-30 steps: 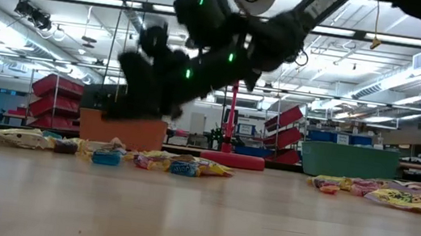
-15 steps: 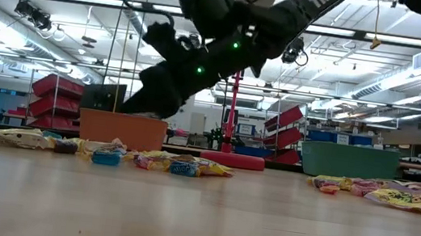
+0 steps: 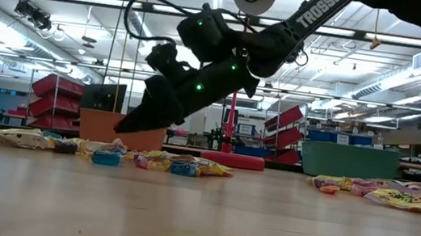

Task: Sort candy
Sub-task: Put the white candy into the blue bin

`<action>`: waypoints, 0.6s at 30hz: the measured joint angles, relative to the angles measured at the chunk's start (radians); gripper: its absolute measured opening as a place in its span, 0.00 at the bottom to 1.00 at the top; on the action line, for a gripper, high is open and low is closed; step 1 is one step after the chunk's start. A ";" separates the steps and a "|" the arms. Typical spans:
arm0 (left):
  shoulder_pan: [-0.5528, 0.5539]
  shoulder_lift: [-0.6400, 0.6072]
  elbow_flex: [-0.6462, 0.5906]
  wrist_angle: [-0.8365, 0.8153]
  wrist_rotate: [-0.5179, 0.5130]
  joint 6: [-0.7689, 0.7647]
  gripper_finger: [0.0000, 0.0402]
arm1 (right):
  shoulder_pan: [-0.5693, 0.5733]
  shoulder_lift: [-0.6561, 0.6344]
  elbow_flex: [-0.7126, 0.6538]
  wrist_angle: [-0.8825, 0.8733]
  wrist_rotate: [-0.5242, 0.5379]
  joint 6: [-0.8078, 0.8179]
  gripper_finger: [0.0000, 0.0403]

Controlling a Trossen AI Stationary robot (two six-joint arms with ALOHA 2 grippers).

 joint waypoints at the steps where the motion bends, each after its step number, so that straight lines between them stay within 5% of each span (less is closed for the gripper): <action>1: 0.000 0.000 0.000 0.003 -0.002 0.000 0.20 | 0.000 -0.001 0.001 -0.002 0.007 0.009 0.49; 18: 0.000 0.000 0.000 0.015 -0.012 0.000 0.20 | 0.006 0.047 0.002 0.027 0.017 0.095 0.47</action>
